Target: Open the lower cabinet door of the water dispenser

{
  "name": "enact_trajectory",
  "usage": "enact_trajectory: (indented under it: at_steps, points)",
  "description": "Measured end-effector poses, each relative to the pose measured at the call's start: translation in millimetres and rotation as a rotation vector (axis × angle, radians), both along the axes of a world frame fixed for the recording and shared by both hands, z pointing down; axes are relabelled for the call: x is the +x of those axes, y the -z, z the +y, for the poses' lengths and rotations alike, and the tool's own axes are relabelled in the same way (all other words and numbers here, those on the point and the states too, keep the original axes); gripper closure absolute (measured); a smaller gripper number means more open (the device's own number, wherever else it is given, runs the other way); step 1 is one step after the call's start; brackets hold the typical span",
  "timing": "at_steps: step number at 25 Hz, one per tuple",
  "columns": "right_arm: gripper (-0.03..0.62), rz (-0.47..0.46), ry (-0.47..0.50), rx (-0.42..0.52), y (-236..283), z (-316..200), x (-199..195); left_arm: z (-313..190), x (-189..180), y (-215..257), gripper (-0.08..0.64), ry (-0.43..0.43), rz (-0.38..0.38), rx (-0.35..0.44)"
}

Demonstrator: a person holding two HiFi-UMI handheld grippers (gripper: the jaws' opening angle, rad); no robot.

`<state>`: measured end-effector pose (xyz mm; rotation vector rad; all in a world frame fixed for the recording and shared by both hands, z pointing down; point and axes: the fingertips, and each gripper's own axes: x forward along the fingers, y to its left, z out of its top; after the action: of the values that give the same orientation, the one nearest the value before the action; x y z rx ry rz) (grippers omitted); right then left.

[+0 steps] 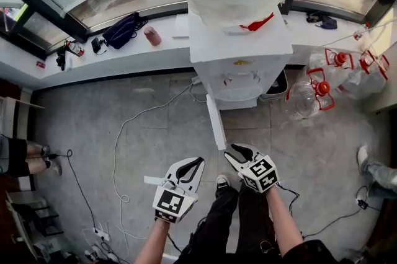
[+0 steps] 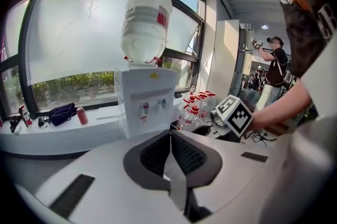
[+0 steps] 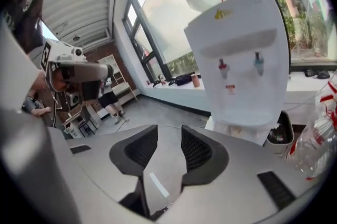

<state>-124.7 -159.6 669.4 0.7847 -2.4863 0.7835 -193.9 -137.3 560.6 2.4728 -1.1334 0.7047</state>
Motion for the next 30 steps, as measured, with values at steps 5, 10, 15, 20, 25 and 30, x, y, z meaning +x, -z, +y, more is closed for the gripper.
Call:
enact_trajectory:
  at_steps: [5, 10, 15, 20, 25, 30]
  points:
    - [0.445, -0.049, -0.043, 0.056, 91.3, 6.6, 7.5, 20.5, -1.6, 48.9, 0.540, -0.019, 0.001, 0.017]
    - [0.448, -0.043, -0.061, 0.106, 172.1, 27.1, 17.8, 45.9, -2.7, 104.1, 0.540, 0.005, 0.035, 0.052]
    - [0.449, -0.047, -0.089, 0.164, 226.9, 53.1, 22.0, 75.1, -10.6, 140.5, 0.540, 0.015, 0.060, 0.086]
    - [0.449, -0.035, -0.102, 0.211, 263.9, 84.2, 22.3, 99.3, -14.5, 166.6, 0.540, -0.010, 0.068, 0.123]
    - [0.449, -0.032, -0.104, 0.238, 288.0, 111.3, 22.3, 116.1, -15.0, 179.3, 0.540, -0.003, 0.095, 0.144]
    - [0.449, -0.007, -0.074, 0.251, 299.7, 126.3, 22.4, 130.6, -3.7, 184.7, 0.540, -0.010, 0.117, 0.141]
